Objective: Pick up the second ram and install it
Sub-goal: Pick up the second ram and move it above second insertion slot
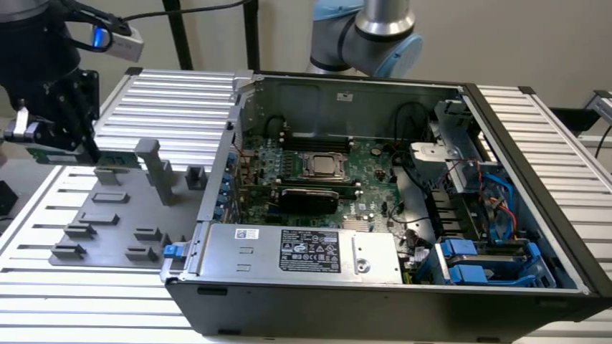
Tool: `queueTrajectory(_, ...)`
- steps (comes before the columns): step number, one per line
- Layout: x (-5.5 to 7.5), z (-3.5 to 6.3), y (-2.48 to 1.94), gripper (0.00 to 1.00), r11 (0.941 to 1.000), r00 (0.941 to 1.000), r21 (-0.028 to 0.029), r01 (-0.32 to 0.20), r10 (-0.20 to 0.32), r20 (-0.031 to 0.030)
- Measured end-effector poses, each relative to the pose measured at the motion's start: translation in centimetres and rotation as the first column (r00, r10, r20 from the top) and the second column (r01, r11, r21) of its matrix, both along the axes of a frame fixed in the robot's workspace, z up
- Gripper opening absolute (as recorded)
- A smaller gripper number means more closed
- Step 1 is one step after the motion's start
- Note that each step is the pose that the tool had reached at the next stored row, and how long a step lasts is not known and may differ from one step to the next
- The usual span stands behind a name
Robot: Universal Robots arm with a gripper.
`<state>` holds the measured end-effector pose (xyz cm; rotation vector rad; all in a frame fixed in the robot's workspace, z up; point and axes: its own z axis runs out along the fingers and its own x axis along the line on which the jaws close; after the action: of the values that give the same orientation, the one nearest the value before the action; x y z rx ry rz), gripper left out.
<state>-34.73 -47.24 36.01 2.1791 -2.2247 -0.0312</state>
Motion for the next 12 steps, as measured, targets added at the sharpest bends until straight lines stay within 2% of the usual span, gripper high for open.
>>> queueTrajectory(12, 2.2, 1.85, 0.83, 0.14, 1.0000, 1.0000, 0.0063, 0.000, 0.000, 0.0011)
